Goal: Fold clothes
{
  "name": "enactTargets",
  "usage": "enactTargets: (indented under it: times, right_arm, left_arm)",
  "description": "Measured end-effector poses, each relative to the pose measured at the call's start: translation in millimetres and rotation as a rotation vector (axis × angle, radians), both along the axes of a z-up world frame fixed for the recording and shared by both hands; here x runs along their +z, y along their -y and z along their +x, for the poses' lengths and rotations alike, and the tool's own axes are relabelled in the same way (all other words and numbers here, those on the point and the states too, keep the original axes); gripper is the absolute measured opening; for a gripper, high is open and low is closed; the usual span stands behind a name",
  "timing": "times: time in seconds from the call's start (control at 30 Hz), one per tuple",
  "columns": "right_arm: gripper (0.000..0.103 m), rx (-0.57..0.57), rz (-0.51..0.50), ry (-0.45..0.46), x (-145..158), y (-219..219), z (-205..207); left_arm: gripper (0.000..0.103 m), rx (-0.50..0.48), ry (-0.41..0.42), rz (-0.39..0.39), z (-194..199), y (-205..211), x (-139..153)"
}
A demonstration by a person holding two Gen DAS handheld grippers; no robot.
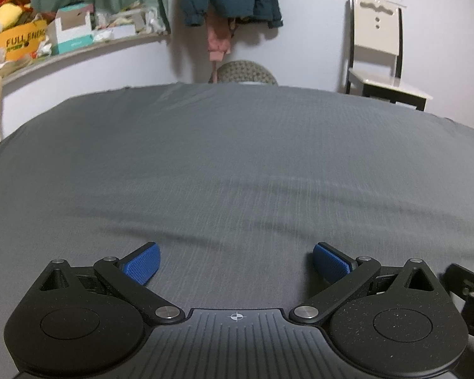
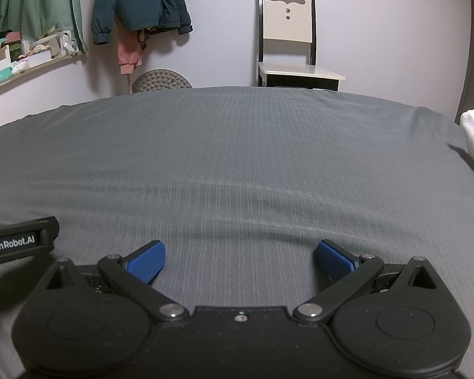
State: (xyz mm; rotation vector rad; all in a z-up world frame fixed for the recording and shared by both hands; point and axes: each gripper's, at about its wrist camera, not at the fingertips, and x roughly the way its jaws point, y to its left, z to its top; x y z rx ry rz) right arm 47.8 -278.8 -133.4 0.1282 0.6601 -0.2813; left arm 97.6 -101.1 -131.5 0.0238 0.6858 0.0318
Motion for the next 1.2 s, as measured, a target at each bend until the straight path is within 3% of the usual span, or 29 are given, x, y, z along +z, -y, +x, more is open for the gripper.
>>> enactTargets:
  times: [0.17,0.3,0.43,0.57,0.67,0.77,0.93,1.0,1.1,1.2]
  right_arm:
    - [0.103,0.043,0.072,0.090,9,9,-21]
    - [0.103,0.056,0.069,0.155,26,7,-40]
    - [0.103,0.137,0.032,0.185,38,-3,-59]
    - [0.103,0.231,0.009,0.173,44,-16,-78]
    - [0.103,0.300,-0.009,0.179,48,-28,-90]
    - [0.103,0.385,-0.066,0.155,49,-42,-100]
    - [0.103,0.457,-0.181,0.136,51,-72,-109]
    - [0.103,0.488,-0.199,0.138,52,-80,-111]
    - [0.103,0.529,-0.219,0.126,48,-89,-114]
    - [0.103,0.545,-0.223,0.089,42,-94,-111]
  left_arm:
    - [0.103,0.063,0.071,-0.055,-47,-23,51]
    - [0.103,0.030,0.180,-0.147,-111,-60,122]
    - [0.103,-0.017,0.302,-0.250,-205,-121,201]
    - [0.103,0.038,0.428,-0.128,-321,-193,272]
    - [0.103,0.179,0.483,0.049,-410,-250,317]
    - [0.103,0.385,0.403,0.191,-484,-304,345]
    - [0.103,0.656,0.193,0.233,-593,-366,370]
    - [0.103,0.666,0.070,0.219,-627,-374,368]
    - [0.103,0.579,-0.124,0.233,-651,-364,349]
    - [0.103,0.508,-0.284,0.271,-654,-352,319]
